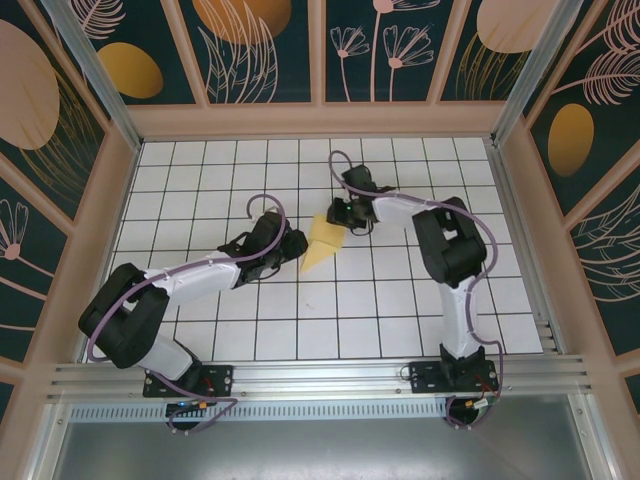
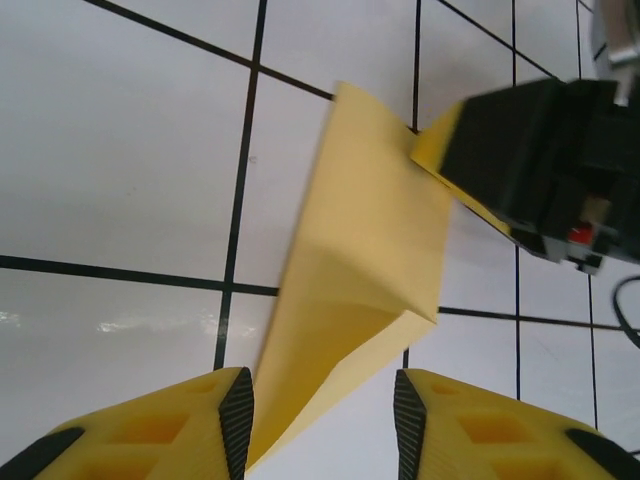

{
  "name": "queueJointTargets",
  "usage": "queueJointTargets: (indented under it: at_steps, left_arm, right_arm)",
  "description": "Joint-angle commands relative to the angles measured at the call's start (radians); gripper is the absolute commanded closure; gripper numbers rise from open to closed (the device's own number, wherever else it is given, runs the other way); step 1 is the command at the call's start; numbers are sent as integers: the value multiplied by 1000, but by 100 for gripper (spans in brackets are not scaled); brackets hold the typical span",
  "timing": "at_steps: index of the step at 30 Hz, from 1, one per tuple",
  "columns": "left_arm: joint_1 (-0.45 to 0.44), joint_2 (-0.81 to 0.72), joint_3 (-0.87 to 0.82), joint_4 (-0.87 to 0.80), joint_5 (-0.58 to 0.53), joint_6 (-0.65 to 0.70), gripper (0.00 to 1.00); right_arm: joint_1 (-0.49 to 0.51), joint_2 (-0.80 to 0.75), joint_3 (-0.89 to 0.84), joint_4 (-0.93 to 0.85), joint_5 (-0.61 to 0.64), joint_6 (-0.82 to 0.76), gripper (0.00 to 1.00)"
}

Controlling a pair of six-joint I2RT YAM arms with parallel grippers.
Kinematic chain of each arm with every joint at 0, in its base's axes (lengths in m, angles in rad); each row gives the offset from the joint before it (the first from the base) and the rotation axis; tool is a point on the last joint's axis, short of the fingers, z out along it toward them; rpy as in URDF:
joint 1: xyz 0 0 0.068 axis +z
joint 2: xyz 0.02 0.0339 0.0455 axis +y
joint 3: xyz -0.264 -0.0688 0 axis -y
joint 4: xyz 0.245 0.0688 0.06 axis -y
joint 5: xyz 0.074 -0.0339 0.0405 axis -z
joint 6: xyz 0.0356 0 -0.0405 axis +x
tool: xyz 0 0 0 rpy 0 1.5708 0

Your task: Fold a paper plane with a square sheet of paper (pick it up from the middle)

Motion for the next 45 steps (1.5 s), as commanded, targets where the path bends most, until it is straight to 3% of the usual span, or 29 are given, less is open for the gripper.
queueJointTargets:
  at_steps: [1,10,19,28,36,45]
  left_arm:
    - [2,3,-20,67,67,52,57]
    - [1,76,-36,262,261,49,66]
    - [0,175,-6,349,341,34,81]
    - [-1,266,63,332,298,29,81]
    - [-2,300,101,313,249,16,80]
    - [-1,312,109,293,234,21,80]
  right_arm:
    - [-34,-99,-150,-44,105,98,71]
    - [-53,-265,-272,57,2,106,70]
    - [-54,-391,-364,116,-128,39,71]
    - [-59,-520,-507,149,-132,63,55]
    - [-73,-594,-643,264,-193,220,40]
    - [-68,-547,-683,376,-276,328,38]
